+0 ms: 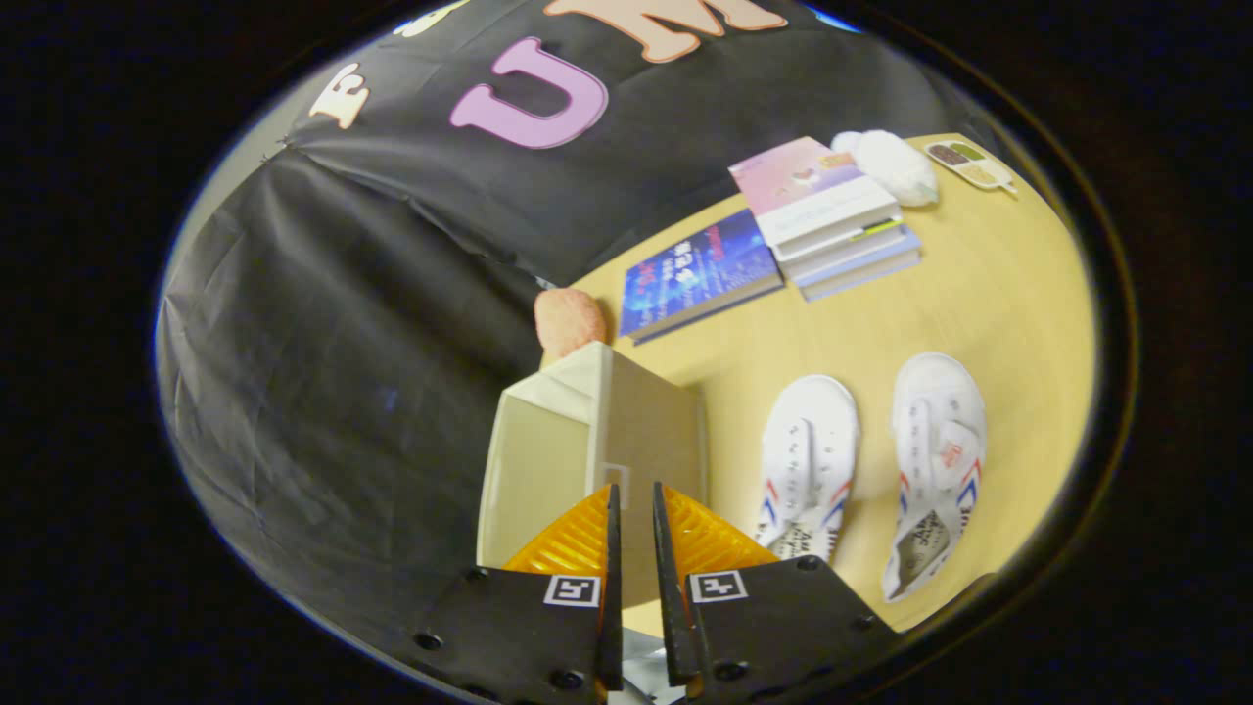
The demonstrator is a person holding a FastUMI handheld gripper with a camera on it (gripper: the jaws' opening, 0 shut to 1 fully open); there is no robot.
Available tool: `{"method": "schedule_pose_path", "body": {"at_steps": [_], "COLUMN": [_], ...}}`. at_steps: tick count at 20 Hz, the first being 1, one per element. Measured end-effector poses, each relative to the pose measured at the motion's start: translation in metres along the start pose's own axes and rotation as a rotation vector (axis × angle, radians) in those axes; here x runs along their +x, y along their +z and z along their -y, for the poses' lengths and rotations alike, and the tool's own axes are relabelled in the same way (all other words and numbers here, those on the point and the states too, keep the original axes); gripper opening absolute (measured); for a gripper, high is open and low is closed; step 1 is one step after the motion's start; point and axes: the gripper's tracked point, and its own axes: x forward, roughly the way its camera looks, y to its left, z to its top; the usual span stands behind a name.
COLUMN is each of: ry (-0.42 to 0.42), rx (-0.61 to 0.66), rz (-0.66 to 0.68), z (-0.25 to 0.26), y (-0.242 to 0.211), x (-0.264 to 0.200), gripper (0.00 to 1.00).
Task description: Open the storage box then place both shoes into the box .Put the left shoe in first, then the right shoe, with the right side of both shoes facing outward in a uniform manner.
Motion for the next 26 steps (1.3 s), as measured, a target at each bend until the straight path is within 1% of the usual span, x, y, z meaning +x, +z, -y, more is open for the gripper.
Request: {"method": "schedule_pose_path", "body": {"at_steps": [1, 4, 5, 8, 12, 17, 18, 21, 24, 25, 26], "ry": [-0.04, -0.138, -0.177, -0.251, -0.291, -0.337, -0.351, -0.357, -0.368, -0.393, -0.387], "rx": [0.004, 0.005, 0.0, -0.009, -0.017, -0.033, -0.032, -0.038, -0.059, -0.059, -0.055], "rz": [-0.009, -0.047, -0.061, -0.092, -0.11, -0.138, -0.148, -0.161, -0.167, -0.17, -0.168], "z": [0.016, 0.06, 0.073, 0.101, 0.118, 0.132, 0.136, 0.137, 0.136, 0.141, 0.139], "y": [-0.006, -0.027, -0.034, -0.049, -0.055, -0.055, -0.054, -0.056, -0.057, -0.057, -0.056], "x": [0.0, -0.002, -0.001, 0.003, 0.017, 0.048, 0.053, 0.063, 0.066, 0.063, 0.065], "gripper": [0.19, 0.34, 0.35, 0.4, 0.46, 0.53, 0.53, 0.41, 0.21, 0.14, 0.07]}}
